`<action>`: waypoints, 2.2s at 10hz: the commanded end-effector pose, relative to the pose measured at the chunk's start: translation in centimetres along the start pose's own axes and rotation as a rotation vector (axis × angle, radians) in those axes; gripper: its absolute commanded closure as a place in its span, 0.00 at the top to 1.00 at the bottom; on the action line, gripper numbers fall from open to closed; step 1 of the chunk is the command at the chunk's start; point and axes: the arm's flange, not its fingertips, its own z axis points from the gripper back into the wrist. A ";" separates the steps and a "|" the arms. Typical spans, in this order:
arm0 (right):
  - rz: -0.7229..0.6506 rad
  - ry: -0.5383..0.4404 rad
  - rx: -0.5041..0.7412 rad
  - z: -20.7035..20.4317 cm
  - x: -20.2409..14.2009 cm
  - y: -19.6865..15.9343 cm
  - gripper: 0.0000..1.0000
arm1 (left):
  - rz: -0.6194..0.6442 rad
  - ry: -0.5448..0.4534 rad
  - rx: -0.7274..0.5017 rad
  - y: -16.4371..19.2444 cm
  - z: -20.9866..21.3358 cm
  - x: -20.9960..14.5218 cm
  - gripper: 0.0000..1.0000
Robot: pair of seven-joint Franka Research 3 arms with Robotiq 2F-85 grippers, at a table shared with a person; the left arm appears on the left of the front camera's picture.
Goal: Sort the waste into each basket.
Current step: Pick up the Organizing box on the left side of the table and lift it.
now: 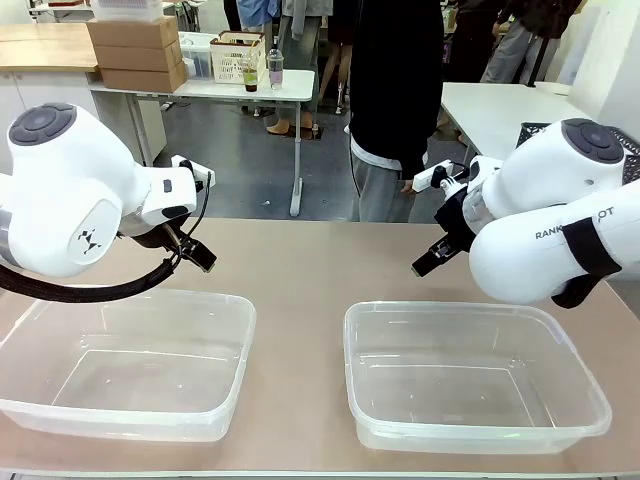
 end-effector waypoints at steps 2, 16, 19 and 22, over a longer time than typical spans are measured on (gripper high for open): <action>0.000 0.000 0.000 0.0 0.0 0.0 1.00 | 0.000 0.000 0.000 0.0 0.0 0.0 1.00; -1.228 -0.407 1.018 28.7 -18.7 -13.1 1.00 | 0.531 -0.512 -1.026 10.9 27.0 -13.5 1.00; -0.647 -0.201 0.749 31.9 -15.4 -10.2 1.00 | 0.369 -0.515 -0.992 13.6 30.2 -12.9 1.00; -0.647 -0.201 0.749 31.9 -15.4 -10.2 1.00 | 0.369 -0.515 -0.992 13.6 30.2 -12.9 1.00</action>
